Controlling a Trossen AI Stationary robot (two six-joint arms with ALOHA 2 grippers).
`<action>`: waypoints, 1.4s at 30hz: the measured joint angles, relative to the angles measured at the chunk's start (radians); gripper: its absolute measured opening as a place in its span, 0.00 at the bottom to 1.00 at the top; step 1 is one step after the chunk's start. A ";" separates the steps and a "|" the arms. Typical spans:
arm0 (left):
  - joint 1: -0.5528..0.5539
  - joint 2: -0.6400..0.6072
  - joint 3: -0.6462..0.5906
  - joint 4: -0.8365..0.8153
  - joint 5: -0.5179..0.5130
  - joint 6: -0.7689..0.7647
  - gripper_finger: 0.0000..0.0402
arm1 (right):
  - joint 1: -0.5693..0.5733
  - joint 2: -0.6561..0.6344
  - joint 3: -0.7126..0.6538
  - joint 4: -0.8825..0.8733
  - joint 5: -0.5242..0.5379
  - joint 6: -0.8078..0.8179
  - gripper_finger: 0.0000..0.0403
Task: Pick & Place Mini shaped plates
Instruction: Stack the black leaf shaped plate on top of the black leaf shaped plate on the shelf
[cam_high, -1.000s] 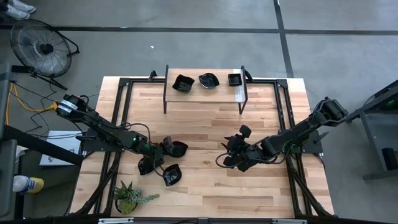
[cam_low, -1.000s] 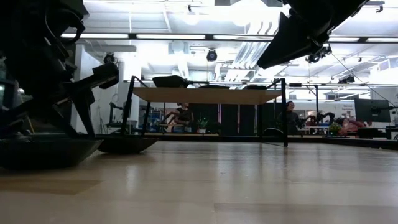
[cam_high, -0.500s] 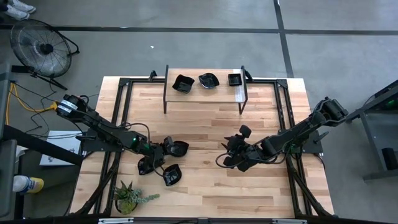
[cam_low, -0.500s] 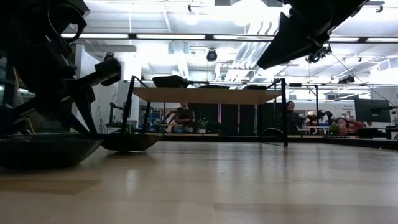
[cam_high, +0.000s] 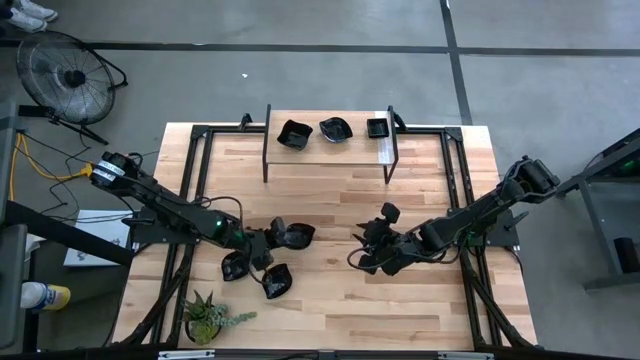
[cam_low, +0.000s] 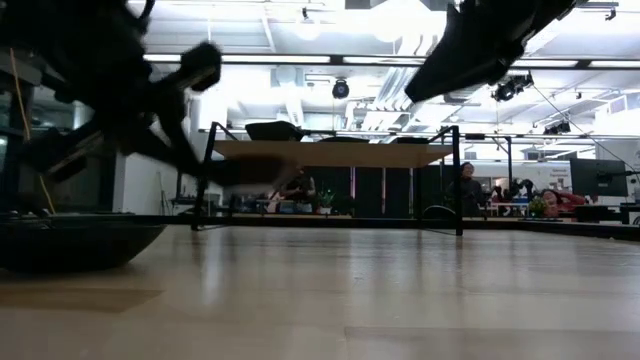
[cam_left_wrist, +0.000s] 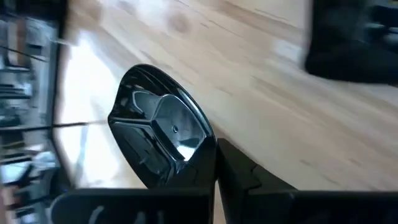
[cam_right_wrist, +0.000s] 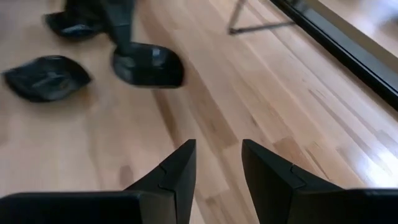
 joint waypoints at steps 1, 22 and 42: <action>0.000 0.000 0.015 0.001 -0.014 0.011 0.00 | 0.000 0.000 0.000 0.022 -0.017 -0.030 0.31; 0.000 0.000 0.150 0.019 -0.247 0.054 0.00 | -0.010 0.000 0.000 0.371 -0.154 -0.918 0.31; 0.040 0.146 0.259 0.086 -0.449 0.251 0.00 | -0.029 0.103 0.000 0.584 0.117 -1.134 0.31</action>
